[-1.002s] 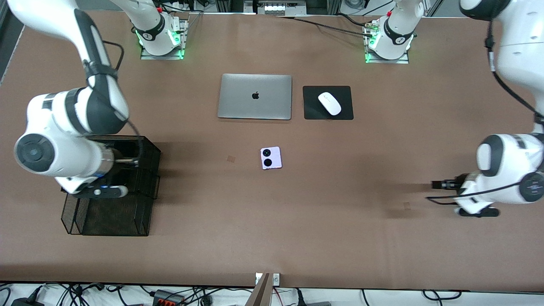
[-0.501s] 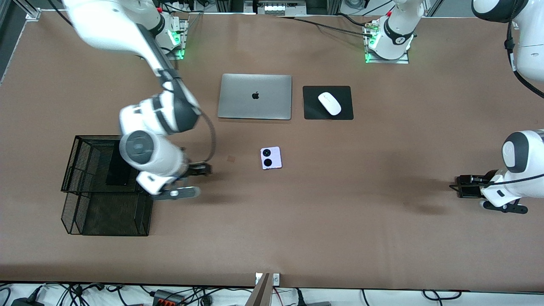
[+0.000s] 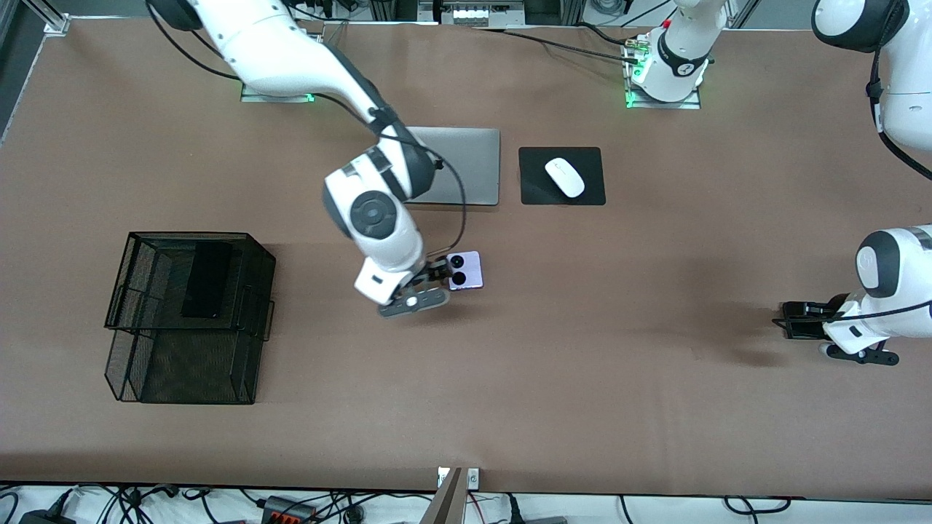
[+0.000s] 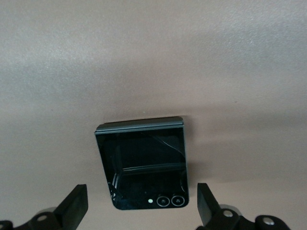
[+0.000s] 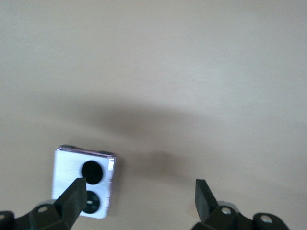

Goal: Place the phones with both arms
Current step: 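Grasp the flip phone with the right gripper while the left gripper grasps the square phone, then carry the flip phone into the basket while the left gripper moves the square phone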

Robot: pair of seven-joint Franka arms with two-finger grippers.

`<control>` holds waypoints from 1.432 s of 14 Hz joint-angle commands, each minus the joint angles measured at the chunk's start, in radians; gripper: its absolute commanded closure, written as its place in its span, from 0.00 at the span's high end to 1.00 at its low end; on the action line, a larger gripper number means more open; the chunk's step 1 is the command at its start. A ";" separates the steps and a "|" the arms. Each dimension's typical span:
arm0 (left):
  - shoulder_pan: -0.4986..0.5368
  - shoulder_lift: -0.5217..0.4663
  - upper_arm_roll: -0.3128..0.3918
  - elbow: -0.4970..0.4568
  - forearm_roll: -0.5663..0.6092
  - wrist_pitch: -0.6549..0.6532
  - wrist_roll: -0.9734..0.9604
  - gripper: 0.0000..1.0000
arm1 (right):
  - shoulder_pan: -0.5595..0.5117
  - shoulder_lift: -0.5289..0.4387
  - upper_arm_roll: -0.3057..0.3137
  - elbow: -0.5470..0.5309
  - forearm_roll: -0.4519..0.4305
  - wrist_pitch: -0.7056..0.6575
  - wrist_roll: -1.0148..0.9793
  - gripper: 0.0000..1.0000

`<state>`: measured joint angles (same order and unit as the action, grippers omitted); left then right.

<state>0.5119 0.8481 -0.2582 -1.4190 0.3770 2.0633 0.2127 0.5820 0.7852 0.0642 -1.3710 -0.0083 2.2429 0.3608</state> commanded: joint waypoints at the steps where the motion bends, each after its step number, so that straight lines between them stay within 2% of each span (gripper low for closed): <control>1: 0.016 0.008 -0.009 -0.005 -0.029 0.020 0.022 1.00 | 0.036 0.038 -0.009 0.018 0.004 0.052 0.007 1.00; 4: 0.017 0.031 -0.009 -0.006 -0.033 0.083 0.022 1.00 | 0.074 0.074 -0.014 0.021 -0.004 0.096 0.070 1.00; 8: 0.022 0.043 -0.009 -0.005 -0.035 0.096 0.024 1.00 | 0.110 0.106 -0.017 0.029 -0.038 0.096 0.082 1.00; 9: 0.025 0.045 -0.009 -0.006 -0.035 0.107 0.024 0.91 | 0.111 0.118 -0.017 0.029 -0.047 0.098 0.101 1.00; 10: 0.026 0.043 -0.009 -0.006 -0.035 0.109 0.025 0.67 | 0.116 0.126 -0.017 0.032 -0.058 0.098 0.121 1.00; 12: 0.026 0.036 -0.012 -0.006 -0.036 0.101 0.025 0.35 | 0.124 0.128 -0.017 0.032 -0.062 0.099 0.132 1.00; 15: 0.022 0.017 -0.019 -0.005 -0.035 0.060 0.027 0.25 | 0.122 0.135 -0.015 0.033 -0.059 0.135 0.138 1.00; 17: 0.025 -0.004 -0.041 -0.005 -0.036 0.020 0.059 0.24 | 0.122 0.154 -0.015 0.032 -0.058 0.167 0.164 1.00; 20: 0.023 -0.076 -0.122 0.000 -0.036 -0.150 0.037 0.24 | 0.124 0.164 -0.015 0.032 -0.056 0.193 0.179 1.00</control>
<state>0.5285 0.8523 -0.3264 -1.4048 0.3601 2.0195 0.2352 0.6958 0.9269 0.0551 -1.3620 -0.0562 2.4208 0.5117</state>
